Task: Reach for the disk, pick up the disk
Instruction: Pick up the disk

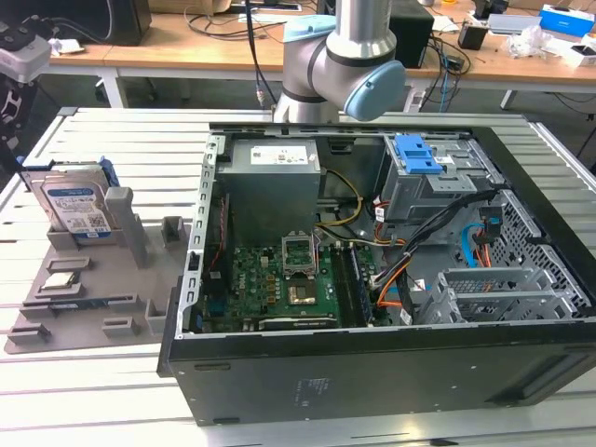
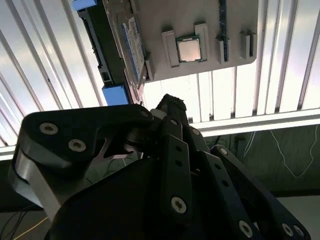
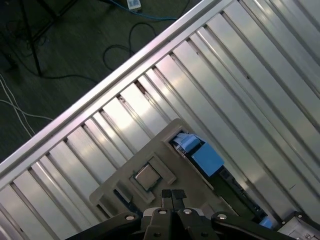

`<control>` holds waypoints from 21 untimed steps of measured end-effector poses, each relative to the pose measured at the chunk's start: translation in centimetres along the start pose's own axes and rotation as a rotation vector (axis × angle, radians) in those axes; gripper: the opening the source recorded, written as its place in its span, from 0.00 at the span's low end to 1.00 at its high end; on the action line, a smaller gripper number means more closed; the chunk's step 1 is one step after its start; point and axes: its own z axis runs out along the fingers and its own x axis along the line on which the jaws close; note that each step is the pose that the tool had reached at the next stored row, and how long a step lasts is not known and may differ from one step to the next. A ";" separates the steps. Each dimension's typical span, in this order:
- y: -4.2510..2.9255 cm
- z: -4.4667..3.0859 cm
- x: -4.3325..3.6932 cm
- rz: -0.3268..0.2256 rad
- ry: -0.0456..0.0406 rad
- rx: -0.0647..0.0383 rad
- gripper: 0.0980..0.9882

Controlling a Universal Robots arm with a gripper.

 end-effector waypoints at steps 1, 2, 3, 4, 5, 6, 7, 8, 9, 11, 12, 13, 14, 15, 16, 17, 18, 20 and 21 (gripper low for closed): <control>0.00 0.00 0.00 -0.013 0.0005 0.000 0.01; 0.00 0.00 0.00 -0.019 0.0006 0.000 0.01; 0.00 0.00 0.00 -0.026 0.0009 0.000 0.01; 0.00 0.00 0.00 -0.036 0.0013 0.000 0.01; 0.00 0.00 0.00 -0.048 0.0018 0.000 0.01; 0.00 0.00 0.00 -0.058 0.0022 0.000 0.01; 0.00 0.00 0.00 -0.064 0.0024 0.000 0.01; 0.00 0.00 0.00 -0.071 0.0027 0.000 0.01; 0.00 0.00 0.00 -0.082 0.0031 0.000 0.01; 0.00 0.00 0.00 -0.095 0.0036 0.000 0.01; 0.00 0.00 0.00 -0.103 0.0039 0.000 0.01; 0.00 0.00 0.00 -0.110 0.0042 0.000 0.01; 0.00 0.00 0.00 -0.116 0.0044 0.000 0.01; 0.00 0.00 0.00 -0.122 0.0046 0.000 0.01; 0.00 0.00 0.00 -0.137 0.0052 0.000 0.01; 0.00 0.00 0.00 -0.143 0.0054 0.000 0.01; 0.00 0.00 0.00 -0.151 0.0057 0.000 0.01; 0.00 0.00 0.00 -0.170 0.0065 0.000 0.01; 0.00 0.00 0.00 -0.176 0.0067 0.000 0.01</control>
